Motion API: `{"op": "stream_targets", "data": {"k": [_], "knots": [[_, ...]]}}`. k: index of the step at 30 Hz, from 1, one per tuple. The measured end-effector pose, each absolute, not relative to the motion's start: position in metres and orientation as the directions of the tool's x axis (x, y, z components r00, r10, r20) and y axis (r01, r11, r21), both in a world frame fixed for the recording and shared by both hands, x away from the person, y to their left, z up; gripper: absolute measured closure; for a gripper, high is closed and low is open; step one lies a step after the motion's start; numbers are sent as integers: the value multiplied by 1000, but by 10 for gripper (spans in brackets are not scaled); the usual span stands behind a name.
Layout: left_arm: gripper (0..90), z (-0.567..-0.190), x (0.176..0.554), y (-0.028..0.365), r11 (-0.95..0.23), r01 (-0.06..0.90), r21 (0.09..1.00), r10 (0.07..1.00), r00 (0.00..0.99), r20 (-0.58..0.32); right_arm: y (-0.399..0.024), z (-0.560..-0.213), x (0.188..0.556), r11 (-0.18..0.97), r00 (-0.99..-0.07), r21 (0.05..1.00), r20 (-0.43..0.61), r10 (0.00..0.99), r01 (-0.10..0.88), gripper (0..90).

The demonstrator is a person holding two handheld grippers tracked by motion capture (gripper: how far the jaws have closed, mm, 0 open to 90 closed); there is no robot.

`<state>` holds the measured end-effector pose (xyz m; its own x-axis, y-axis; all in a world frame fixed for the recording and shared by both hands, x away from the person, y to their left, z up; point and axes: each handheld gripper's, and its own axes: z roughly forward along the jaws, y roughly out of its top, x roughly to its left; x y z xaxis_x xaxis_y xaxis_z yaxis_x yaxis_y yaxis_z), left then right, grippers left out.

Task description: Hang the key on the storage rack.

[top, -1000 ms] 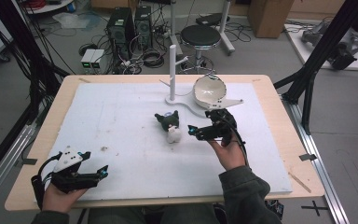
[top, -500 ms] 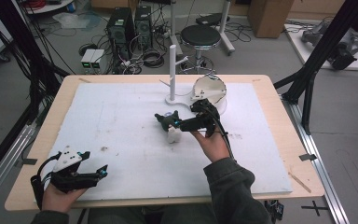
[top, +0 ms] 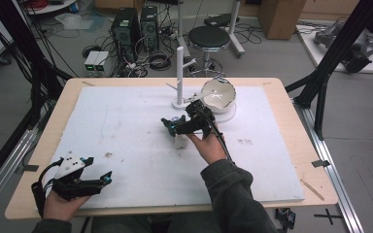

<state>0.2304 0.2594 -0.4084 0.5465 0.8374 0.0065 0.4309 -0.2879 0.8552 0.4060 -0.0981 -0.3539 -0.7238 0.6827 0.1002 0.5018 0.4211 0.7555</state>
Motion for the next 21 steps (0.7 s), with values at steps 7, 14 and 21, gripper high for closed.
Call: {"op": "stream_targets", "data": {"k": [7, 14, 21], "knots": [[190, -408, 231, 259, -288, 428, 857, 835, 551, 6, -87, -369, 419, 443, -703, 704, 112, 703, 555, 147], [190, -409, 231, 258, -287, 430, 856, 834, 551, 3, -83, -380, 427, 445, -684, 668, 134, 717, 597, 153], [190, -408, 232, 258, -293, 429, 854, 831, 557, 6, -84, -392, 437, 448, -651, 615, 145, 745, 649, 183]]}}
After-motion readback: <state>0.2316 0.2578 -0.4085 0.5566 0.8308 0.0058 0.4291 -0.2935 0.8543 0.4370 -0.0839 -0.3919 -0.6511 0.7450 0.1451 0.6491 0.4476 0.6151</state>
